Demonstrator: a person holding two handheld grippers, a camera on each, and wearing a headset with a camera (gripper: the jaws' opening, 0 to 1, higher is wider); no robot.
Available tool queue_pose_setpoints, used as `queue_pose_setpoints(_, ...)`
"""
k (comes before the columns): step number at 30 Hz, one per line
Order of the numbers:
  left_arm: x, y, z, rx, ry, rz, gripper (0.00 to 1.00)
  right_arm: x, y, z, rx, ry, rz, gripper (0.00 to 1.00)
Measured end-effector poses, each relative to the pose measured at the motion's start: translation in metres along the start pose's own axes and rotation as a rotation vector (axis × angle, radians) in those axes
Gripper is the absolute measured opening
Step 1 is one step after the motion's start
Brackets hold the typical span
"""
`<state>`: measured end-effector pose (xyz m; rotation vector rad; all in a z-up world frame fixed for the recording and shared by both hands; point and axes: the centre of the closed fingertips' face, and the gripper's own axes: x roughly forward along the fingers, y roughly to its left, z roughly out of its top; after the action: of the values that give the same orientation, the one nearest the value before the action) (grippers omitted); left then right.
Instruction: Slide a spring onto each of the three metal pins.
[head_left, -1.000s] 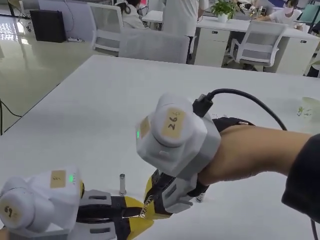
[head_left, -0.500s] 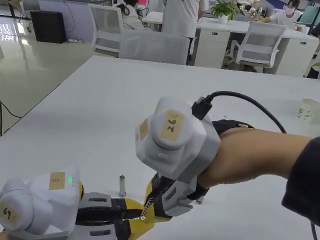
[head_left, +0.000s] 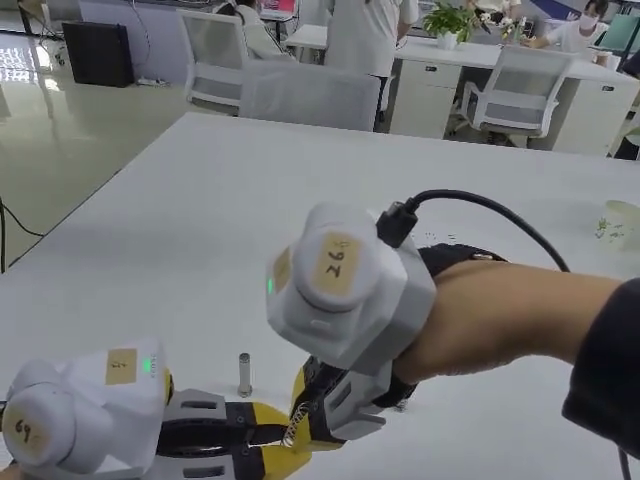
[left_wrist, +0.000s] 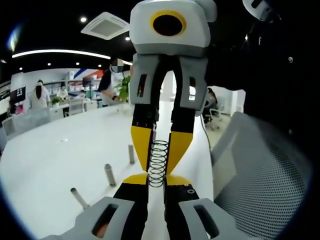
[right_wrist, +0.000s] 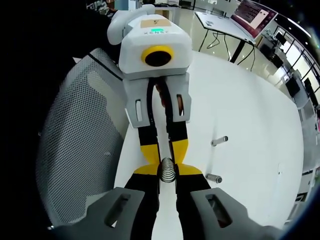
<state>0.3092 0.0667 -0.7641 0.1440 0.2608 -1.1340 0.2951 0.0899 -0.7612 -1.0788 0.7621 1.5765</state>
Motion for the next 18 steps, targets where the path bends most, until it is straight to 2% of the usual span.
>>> queue_pose_setpoints(7, 0.0, 0.0, -0.001, -0.016, 0.002, 0.004, 0.04, 0.001, 0.0, 0.0, -0.008, 0.009, 0.001, 0.08)
queue_pose_setpoints(18, -0.001, 0.007, -0.001, -0.017, -0.001, 0.021, 0.08, 0.003, -0.01, 0.001, -0.014, 0.016, -0.017, 0.08)
